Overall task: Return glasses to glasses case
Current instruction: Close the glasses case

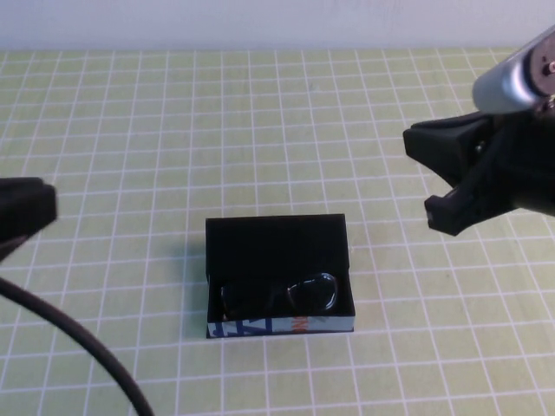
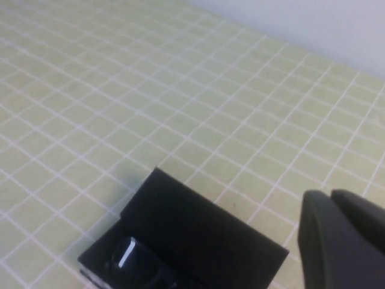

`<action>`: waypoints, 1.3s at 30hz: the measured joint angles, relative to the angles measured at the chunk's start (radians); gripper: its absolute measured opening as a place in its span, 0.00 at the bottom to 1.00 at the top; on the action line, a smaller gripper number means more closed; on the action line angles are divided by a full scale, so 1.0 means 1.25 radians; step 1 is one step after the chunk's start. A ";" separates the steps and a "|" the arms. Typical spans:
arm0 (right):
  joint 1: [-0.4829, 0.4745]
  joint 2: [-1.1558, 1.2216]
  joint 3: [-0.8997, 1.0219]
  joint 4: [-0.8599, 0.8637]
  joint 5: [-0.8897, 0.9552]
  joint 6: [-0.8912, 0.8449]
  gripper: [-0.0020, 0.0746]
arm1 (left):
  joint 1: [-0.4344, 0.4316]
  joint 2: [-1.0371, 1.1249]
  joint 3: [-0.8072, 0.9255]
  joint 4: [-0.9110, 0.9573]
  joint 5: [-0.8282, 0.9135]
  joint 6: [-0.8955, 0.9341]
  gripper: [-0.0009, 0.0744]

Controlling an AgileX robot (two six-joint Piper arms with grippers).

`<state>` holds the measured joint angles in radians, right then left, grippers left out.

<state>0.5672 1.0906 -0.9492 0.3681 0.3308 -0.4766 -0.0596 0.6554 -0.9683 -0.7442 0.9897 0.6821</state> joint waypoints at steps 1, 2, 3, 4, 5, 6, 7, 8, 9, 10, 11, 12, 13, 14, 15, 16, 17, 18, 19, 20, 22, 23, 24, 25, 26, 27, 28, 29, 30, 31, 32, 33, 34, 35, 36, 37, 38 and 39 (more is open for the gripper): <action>0.000 0.016 0.000 -0.002 0.004 0.000 0.01 | 0.000 0.020 0.003 -0.048 0.023 0.029 0.01; 0.000 0.032 0.000 -0.002 0.007 0.000 0.01 | 0.000 0.037 0.007 -0.084 0.047 0.055 0.01; 0.000 0.045 0.000 -0.002 0.009 0.000 0.01 | 0.000 0.061 0.012 -0.109 0.078 0.083 0.01; 0.000 0.061 0.000 -0.003 0.013 0.000 0.01 | 0.000 0.084 0.022 -0.118 0.108 0.100 0.01; 0.000 0.079 -0.005 -0.003 0.023 0.000 0.01 | 0.000 0.107 0.029 -0.118 0.129 0.109 0.01; -0.003 0.093 -0.015 -0.003 0.034 0.000 0.00 | 0.000 0.128 0.040 -0.110 0.147 0.112 0.01; -0.009 0.112 -0.032 -0.003 0.053 0.000 0.00 | 0.000 0.145 0.051 -0.097 0.160 0.112 0.01; -0.018 0.132 -0.055 -0.001 0.080 0.000 0.00 | 0.000 0.157 0.062 -0.087 0.164 0.112 0.01; -0.030 0.153 -0.077 0.004 0.112 0.000 0.00 | 0.000 0.166 0.076 -0.073 0.165 0.112 0.01; -0.045 0.174 -0.110 0.010 0.149 0.000 0.00 | 0.000 0.167 0.090 -0.061 0.165 0.112 0.01; -0.062 0.197 -0.146 0.016 0.188 0.000 0.00 | 0.000 0.165 0.104 -0.052 0.163 0.112 0.01; -0.076 0.215 -0.176 0.022 0.220 0.000 0.00 | -0.002 0.160 0.120 -0.042 0.158 0.112 0.01; -0.093 0.238 -0.215 0.028 0.258 0.000 0.00 | -0.007 0.149 0.139 -0.034 0.145 0.112 0.01; -0.110 0.262 -0.252 0.036 0.293 0.000 0.00 | -0.014 0.138 0.160 -0.027 0.127 0.112 0.01; -0.123 0.281 -0.286 0.043 0.316 0.000 0.00 | -0.020 0.128 0.177 -0.025 0.108 0.112 0.01; -0.138 0.304 -0.317 0.054 0.342 0.000 0.00 | -0.029 0.115 0.201 -0.023 0.084 0.112 0.01; -0.150 0.327 -0.343 0.065 0.362 -0.001 0.00 | -0.040 0.107 0.224 -0.024 0.061 0.112 0.01; -0.159 0.344 -0.361 0.077 0.375 -0.007 0.00 | -0.049 0.104 0.241 -0.024 0.039 0.112 0.01; -0.165 0.365 -0.379 0.086 0.384 -0.013 0.00 | -0.063 0.100 0.263 -0.025 0.016 0.112 0.01; -0.168 0.386 -0.393 0.095 0.388 -0.023 0.00 | -0.078 0.100 0.284 -0.029 -0.006 0.116 0.01; -0.168 0.426 -0.408 0.114 0.396 -0.035 0.00 | -0.107 0.100 0.321 -0.047 -0.042 0.129 0.01; -0.168 0.445 -0.415 0.124 0.399 -0.039 0.00 | -0.123 0.100 0.338 -0.059 -0.061 0.136 0.01; -0.168 0.461 -0.417 0.132 0.402 -0.043 0.00 | -0.139 0.100 0.350 -0.067 -0.075 0.140 0.01; -0.168 0.480 -0.421 0.136 0.408 -0.043 0.00 | -0.153 0.100 0.364 -0.076 -0.094 0.143 0.01; -0.168 0.500 -0.424 0.139 0.415 -0.044 0.00 | -0.167 0.100 0.376 -0.082 -0.114 0.143 0.01; -0.168 0.514 -0.430 0.141 0.422 -0.045 0.00 | -0.177 0.100 0.385 -0.084 -0.131 0.143 0.01; -0.168 0.532 -0.436 0.141 0.432 -0.046 0.00 | -0.187 0.100 0.393 -0.086 -0.152 0.143 0.01; -0.168 0.550 -0.443 0.141 0.448 -0.046 0.00 | -0.195 0.106 0.399 -0.087 -0.172 0.143 0.01; -0.168 0.566 -0.450 0.141 0.459 -0.046 0.00 | -0.199 0.113 0.402 -0.089 -0.186 0.145 0.01; -0.168 0.582 -0.460 0.138 0.474 -0.046 0.00 | -0.206 0.127 0.404 -0.091 -0.196 0.149 0.01; -0.168 0.596 -0.472 0.132 0.487 -0.046 0.00 | -0.207 0.145 0.404 -0.095 -0.203 0.155 0.01; -0.168 0.606 -0.482 0.128 0.496 -0.046 0.00 | -0.209 0.164 0.404 -0.103 -0.207 0.164 0.01; -0.168 0.617 -0.495 0.122 0.503 -0.046 0.00 | -0.209 0.189 0.405 -0.113 -0.214 0.180 0.01; -0.168 0.626 -0.509 0.114 0.507 -0.046 0.00 | -0.211 0.216 0.405 -0.127 -0.219 0.204 0.01; -0.168 0.632 -0.523 0.110 0.508 -0.046 0.00 | -0.210 0.247 0.405 -0.140 -0.223 0.230 0.01; -0.168 0.638 -0.536 0.104 0.508 -0.046 0.00 | -0.211 0.277 0.405 -0.159 -0.232 0.260 0.01; -0.168 0.642 -0.549 0.101 0.507 -0.046 0.00 | -0.211 0.307 0.405 -0.181 -0.239 0.291 0.01; -0.168 0.646 -0.558 0.097 0.503 -0.046 0.00 | -0.212 0.331 0.405 -0.201 -0.247 0.315 0.01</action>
<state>0.3572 1.8983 -1.6464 0.4893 0.9590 -0.5343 -0.3241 1.0690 -0.4621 -0.9957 0.6814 1.0765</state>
